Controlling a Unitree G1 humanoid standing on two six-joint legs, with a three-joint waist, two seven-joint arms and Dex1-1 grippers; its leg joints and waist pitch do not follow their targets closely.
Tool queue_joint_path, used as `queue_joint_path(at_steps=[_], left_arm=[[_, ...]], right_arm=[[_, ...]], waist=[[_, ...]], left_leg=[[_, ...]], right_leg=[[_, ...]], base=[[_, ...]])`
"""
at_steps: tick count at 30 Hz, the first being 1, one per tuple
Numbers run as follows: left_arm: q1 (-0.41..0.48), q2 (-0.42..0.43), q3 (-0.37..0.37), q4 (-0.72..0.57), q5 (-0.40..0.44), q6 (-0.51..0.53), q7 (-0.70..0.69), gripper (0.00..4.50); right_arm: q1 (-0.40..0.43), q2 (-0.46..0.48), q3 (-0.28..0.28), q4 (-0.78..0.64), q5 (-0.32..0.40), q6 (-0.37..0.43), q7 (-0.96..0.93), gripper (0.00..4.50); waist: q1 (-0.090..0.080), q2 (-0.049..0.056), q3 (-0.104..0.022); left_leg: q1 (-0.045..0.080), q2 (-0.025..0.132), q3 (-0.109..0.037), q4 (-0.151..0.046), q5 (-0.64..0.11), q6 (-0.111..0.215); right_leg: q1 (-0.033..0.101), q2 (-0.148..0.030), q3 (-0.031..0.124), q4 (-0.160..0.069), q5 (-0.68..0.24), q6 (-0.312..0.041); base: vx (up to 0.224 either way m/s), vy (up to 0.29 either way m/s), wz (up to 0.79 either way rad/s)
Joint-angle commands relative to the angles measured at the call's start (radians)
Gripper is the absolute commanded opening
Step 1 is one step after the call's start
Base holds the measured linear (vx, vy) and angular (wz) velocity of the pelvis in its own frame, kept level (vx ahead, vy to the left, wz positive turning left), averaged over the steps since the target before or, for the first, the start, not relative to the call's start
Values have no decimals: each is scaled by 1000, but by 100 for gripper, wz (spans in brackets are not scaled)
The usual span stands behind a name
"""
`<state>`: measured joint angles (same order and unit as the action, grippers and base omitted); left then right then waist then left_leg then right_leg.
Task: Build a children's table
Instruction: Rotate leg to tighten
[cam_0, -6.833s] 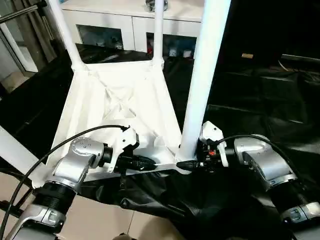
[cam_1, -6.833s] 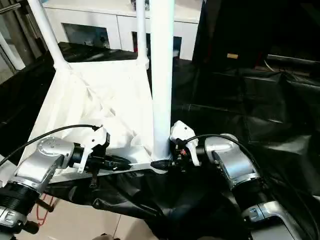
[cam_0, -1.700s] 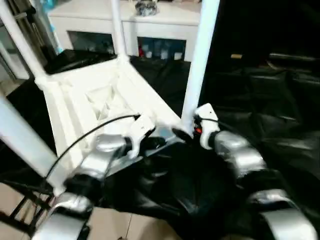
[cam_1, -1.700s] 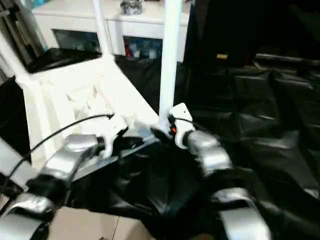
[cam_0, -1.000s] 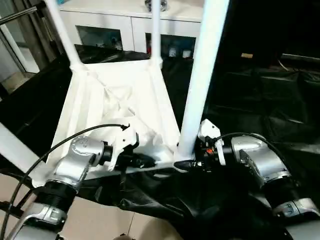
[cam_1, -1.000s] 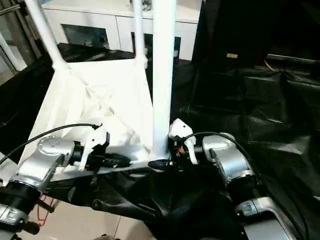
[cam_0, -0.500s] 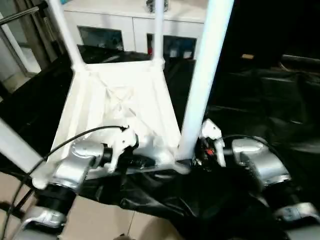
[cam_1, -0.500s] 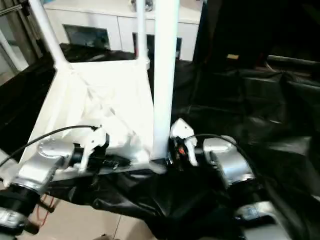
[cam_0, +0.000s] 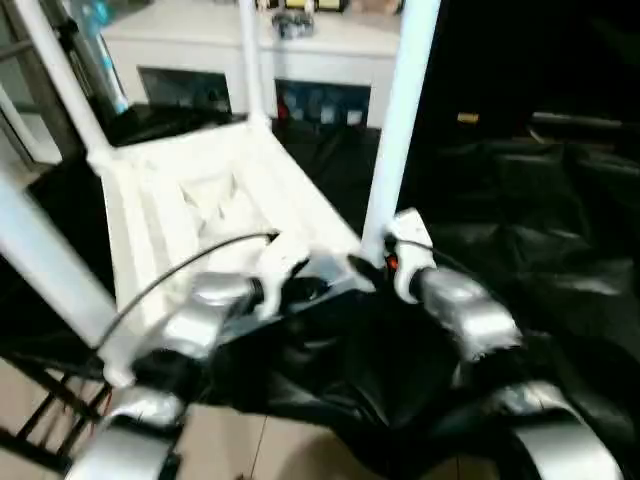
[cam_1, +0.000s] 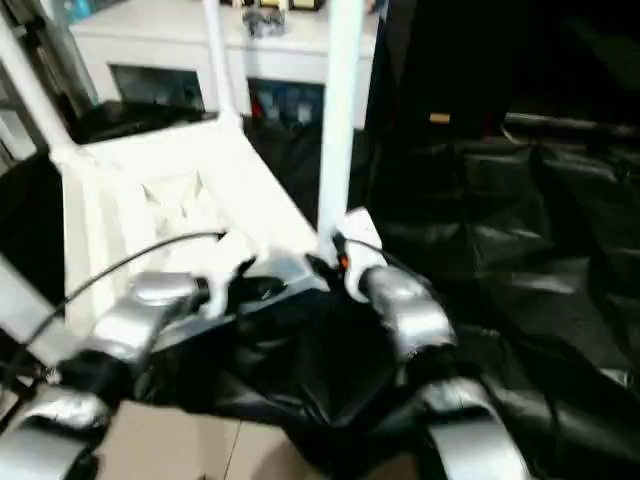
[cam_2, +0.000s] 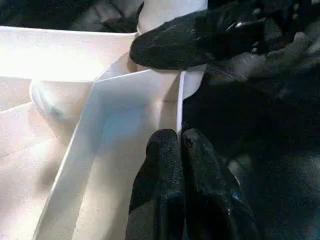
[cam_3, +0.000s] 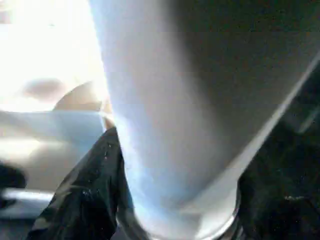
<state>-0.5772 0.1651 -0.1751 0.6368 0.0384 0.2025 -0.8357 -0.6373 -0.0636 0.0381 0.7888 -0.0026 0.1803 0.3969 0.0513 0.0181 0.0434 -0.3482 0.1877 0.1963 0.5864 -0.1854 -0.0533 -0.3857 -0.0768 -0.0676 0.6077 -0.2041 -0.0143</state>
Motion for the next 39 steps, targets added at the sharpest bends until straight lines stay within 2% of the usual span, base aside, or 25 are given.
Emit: queue_joint_path(at_steps=[1,3,6,7,8,10,13,15,20,22,24,25,29,33,35,39], left_arm=[[-38,-60,-47,-36,-22,-17,-22,0],[-29,-52,-57,-50,-26,-29,-56,0],[-2,-20,-62,-84,-51,-45,-121,0],[7,-7,-63,-92,-60,-53,-147,0],[14,5,-64,-100,-66,-52,-166,0],[25,27,-69,-106,-65,-63,-196,0],[40,61,-78,-115,-61,-87,-249,0],[57,97,-76,-135,-75,-96,-316,0],[76,156,-68,-172,-111,-83,-419,0],[83,176,-72,-190,-130,-69,-462,0],[89,191,-74,-206,-140,-57,-491,0],[91,199,-75,-213,-146,-51,-511,0],[98,212,-76,-223,-153,-42,-536,0],[100,219,-74,-227,-153,-40,-543,0],[104,215,-70,-228,-151,-40,-528,0],[106,193,-58,-216,-137,-53,-467,0]], right_arm=[[11,95,78,38,12,40,99,337],[8,91,74,39,21,51,127,353],[7,47,97,9,14,28,229,376],[13,24,115,-13,13,14,288,376],[19,4,129,-34,16,6,341,376],[27,-27,143,-57,22,-1,407,376],[37,-69,163,-78,33,-20,498,376],[56,-123,188,-123,54,-28,618,376],[102,-206,222,-236,86,11,820,376],[109,-224,230,-257,89,16,858,376],[113,-233,234,-270,90,21,878,376],[115,-240,239,-279,96,29,891,361],[127,-254,254,-313,108,50,918,332],[146,-256,264,-345,100,67,933,299],[154,-242,263,-344,89,65,904,277],[163,-211,244,-334,86,61,828,272]], waist=[[-1,-3,-41],[1,-3,-42],[-1,4,-47],[-3,1,-47],[-1,1,-53],[3,0,-58],[13,0,-65],[20,1,-66],[32,6,-59],[38,6,-56],[37,7,-55],[37,6,-54],[38,4,-57],[40,2,-60],[40,3,-59],[39,4,-56]], left_leg=[[12,42,-37,-84,-380,-16],[11,44,-35,-84,-369,-11],[-1,47,-35,-86,-329,-6],[-2,46,-33,-84,-325,-1],[3,47,-28,-79,-295,10],[-7,45,-22,-69,-199,45],[-11,44,-19,-60,-109,81],[-14,45,-17,-57,-102,101],[-4,54,-17,-64,-174,85],[0,55,-19,-68,-203,60],[-1,56,-19,-71,-212,48],[-2,54,-19,-71,-214,42],[-3,53,-19,-69,-186,43],[-6,51,-18,-64,-151,58],[-6,51,-19,-65,-155,56],[-5,51,-19,-67,-173,45]], right_leg=[[16,-78,49,-110,-470,-127],[16,-78,51,-107,-437,-136],[30,-77,52,-89,-309,-175],[31,-75,52,-89,-292,-181],[31,-76,54,-83,-230,-200],[41,-72,52,-68,-87,-237],[47,-73,49,-53,34,-267],[46,-70,47,-50,65,-274],[38,-68,47,-60,-50,-264],[35,-69,47,-64,-102,-257],[34,-71,48,-65,-124,-255],[35,-70,49,-66,-134,-251],[36,-70,49,-63,-104,-250],[37,-70,48,-58,-54,-257],[37,-71,47,-59,-69,-255],[35,-71,48,-64,-106,-246]], base=[[0,0,0],[0,0,0],[0,0,0],[0,0,0],[54,-6,3],[56,-15,3],[17,-9,0],[0,0,0],[0,0,0],[0,0,0],[0,0,0],[0,0,0],[0,0,0],[0,0,0],[0,0,0],[0,0,0]])
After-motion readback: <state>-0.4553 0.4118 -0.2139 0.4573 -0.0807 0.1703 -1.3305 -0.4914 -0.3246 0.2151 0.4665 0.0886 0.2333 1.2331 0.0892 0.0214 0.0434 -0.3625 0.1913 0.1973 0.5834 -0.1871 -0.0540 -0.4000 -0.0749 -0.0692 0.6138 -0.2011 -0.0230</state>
